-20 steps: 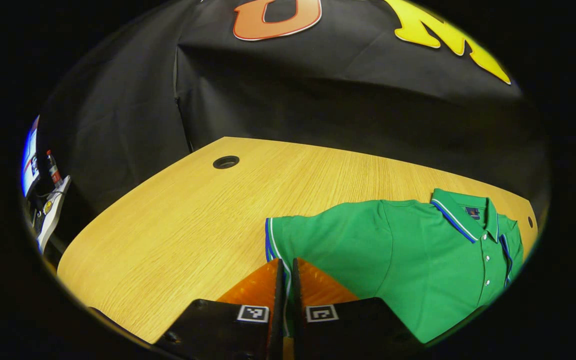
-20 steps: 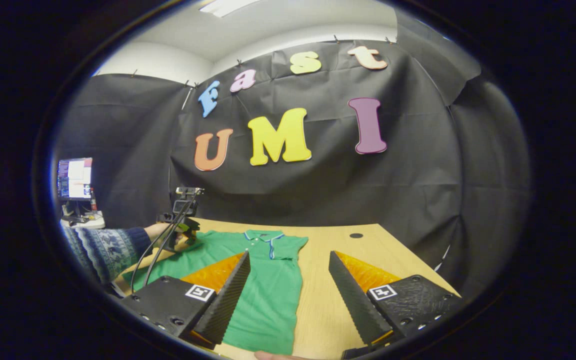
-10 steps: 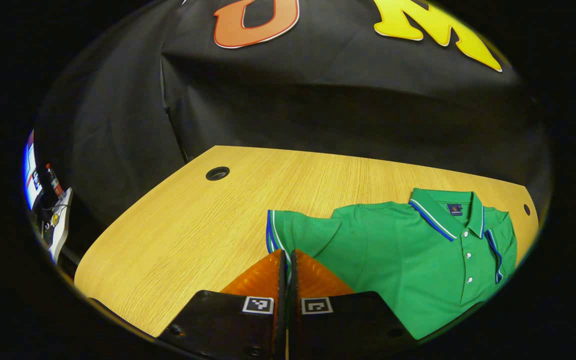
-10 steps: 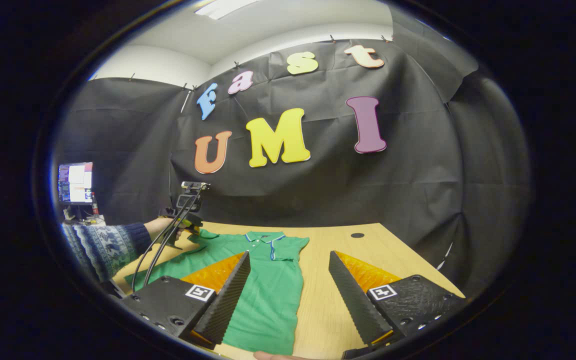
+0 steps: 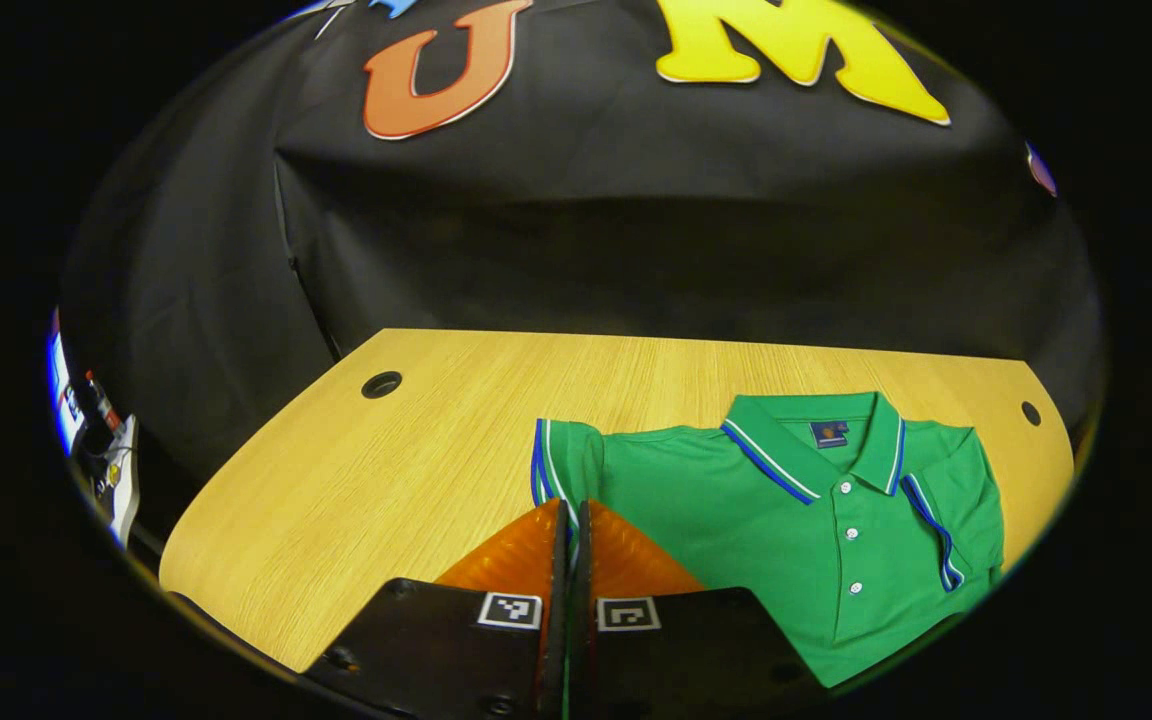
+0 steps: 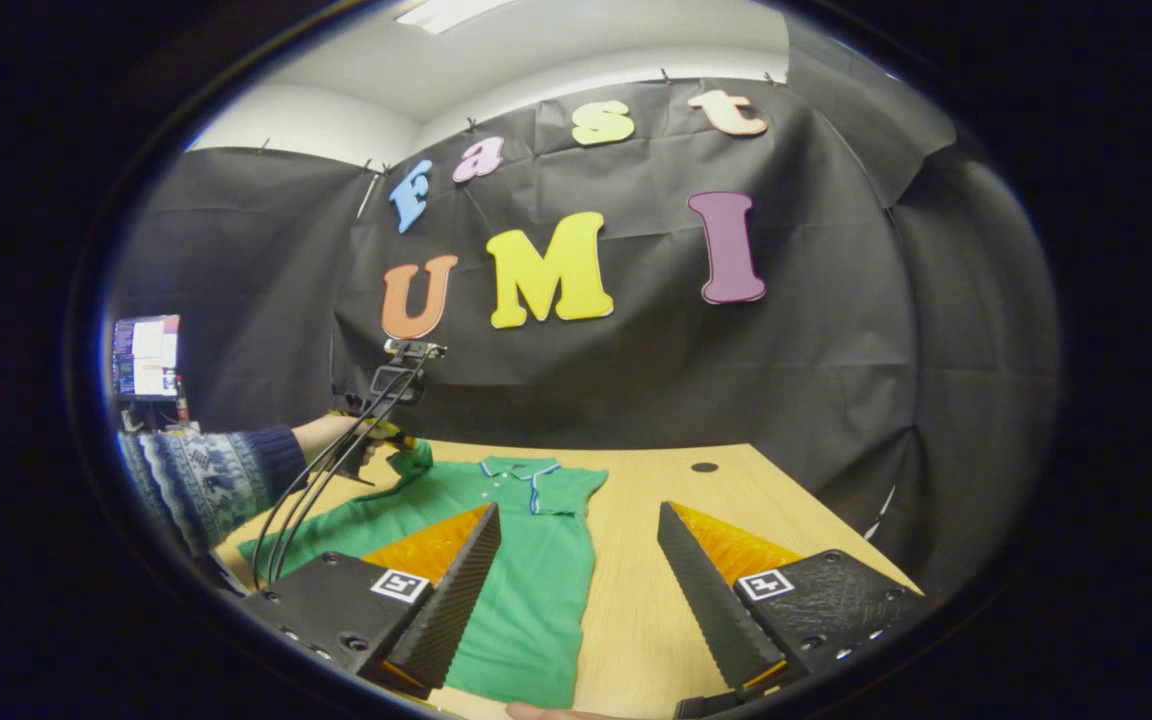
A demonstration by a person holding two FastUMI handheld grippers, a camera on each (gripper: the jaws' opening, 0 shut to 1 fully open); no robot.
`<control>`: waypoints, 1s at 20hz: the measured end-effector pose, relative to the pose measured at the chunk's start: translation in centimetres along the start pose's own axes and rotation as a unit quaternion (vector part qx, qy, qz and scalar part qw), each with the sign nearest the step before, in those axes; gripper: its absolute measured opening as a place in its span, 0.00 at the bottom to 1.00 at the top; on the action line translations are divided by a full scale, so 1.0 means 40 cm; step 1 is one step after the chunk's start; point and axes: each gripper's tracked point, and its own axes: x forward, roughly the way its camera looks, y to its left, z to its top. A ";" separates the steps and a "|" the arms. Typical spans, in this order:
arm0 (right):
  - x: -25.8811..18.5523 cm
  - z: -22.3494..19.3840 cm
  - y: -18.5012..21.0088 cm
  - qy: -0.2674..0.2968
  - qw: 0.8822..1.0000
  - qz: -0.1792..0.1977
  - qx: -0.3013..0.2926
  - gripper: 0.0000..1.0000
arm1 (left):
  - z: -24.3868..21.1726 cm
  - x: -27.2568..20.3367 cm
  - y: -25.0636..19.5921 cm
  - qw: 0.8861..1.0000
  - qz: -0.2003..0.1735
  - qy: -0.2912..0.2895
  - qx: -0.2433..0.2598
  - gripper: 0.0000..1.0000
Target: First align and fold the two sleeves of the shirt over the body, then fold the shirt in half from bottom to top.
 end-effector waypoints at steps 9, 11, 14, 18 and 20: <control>0.006 -0.021 -0.025 0.014 1.000 -0.008 0.014 0.96 | 0.042 -0.054 -0.238 0.992 -0.118 -0.039 -0.005 0.45; 0.006 -0.028 -0.022 0.016 1.000 -0.006 0.011 0.96 | 0.058 -0.084 -0.258 0.991 -0.124 -0.049 -0.023 0.97; 0.005 -0.032 -0.017 0.021 1.000 -0.011 0.001 0.96 | 0.076 -0.118 -0.246 0.992 -0.104 -0.067 -0.021 1.00; 0.014 -0.042 -0.007 0.025 1.000 -0.006 -0.004 0.96 | 0.129 -0.181 -0.227 0.991 -0.075 -0.108 0.002 1.00; 0.025 -0.071 -0.008 0.048 0.999 -0.007 0.004 0.92 | 0.142 -0.221 -0.239 0.989 -0.087 -0.117 -0.001 1.00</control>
